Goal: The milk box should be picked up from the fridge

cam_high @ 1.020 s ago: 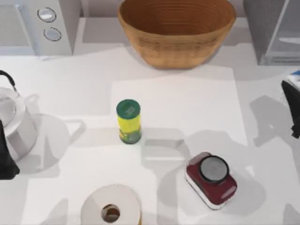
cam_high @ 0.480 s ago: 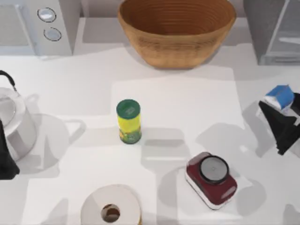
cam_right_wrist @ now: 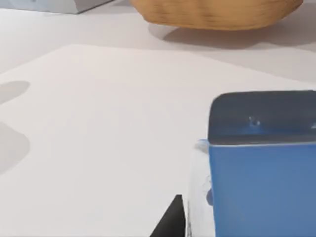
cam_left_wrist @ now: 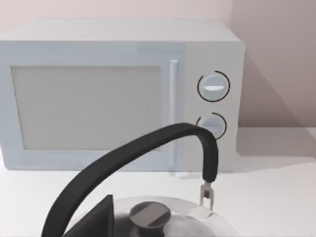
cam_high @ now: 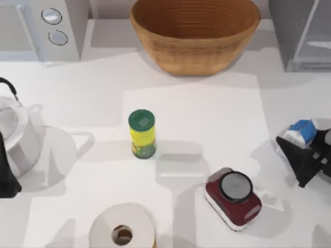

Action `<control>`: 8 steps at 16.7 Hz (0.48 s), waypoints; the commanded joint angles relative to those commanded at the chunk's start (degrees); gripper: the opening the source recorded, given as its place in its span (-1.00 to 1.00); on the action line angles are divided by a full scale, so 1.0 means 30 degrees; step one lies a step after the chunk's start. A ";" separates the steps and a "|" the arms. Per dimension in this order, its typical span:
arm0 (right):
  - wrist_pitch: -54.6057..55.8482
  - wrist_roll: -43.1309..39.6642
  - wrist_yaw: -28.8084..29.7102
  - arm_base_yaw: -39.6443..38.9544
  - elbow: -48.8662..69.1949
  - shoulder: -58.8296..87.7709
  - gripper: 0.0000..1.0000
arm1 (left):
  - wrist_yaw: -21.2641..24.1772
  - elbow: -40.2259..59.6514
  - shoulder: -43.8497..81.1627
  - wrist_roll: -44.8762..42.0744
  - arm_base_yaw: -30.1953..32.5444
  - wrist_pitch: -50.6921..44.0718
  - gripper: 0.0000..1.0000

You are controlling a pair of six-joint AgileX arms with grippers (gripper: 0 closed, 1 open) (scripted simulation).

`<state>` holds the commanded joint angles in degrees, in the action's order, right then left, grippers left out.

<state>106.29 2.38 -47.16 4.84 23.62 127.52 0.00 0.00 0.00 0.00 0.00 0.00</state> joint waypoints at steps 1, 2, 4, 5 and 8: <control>-0.1785 0.0050 0.0277 -0.0013 0.0544 0.3080 -1.00 | 0.0000 0.0000 0.0000 0.0000 0.0000 0.0000 1.00; -0.1799 0.0055 0.0339 -0.0038 0.0581 0.3072 -1.00 | 0.0000 0.0000 0.0000 0.0000 0.0000 0.0000 1.00; -0.1859 0.0034 0.0858 -0.0420 0.1053 0.2932 -1.00 | 0.0000 0.0000 0.0000 0.0000 0.0000 0.0000 1.00; -0.1868 -0.0008 0.1199 -0.0793 0.1464 0.2798 -1.00 | 0.0000 0.0000 0.0000 0.0000 0.0000 0.0000 1.00; -0.1871 -0.0135 0.2279 -0.2177 0.2904 0.2374 -1.00 | 0.0000 0.0000 0.0000 0.0000 0.0000 0.0000 1.00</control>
<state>100.68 1.97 -40.32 -1.69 32.33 134.65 0.00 0.00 0.00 0.00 0.00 0.00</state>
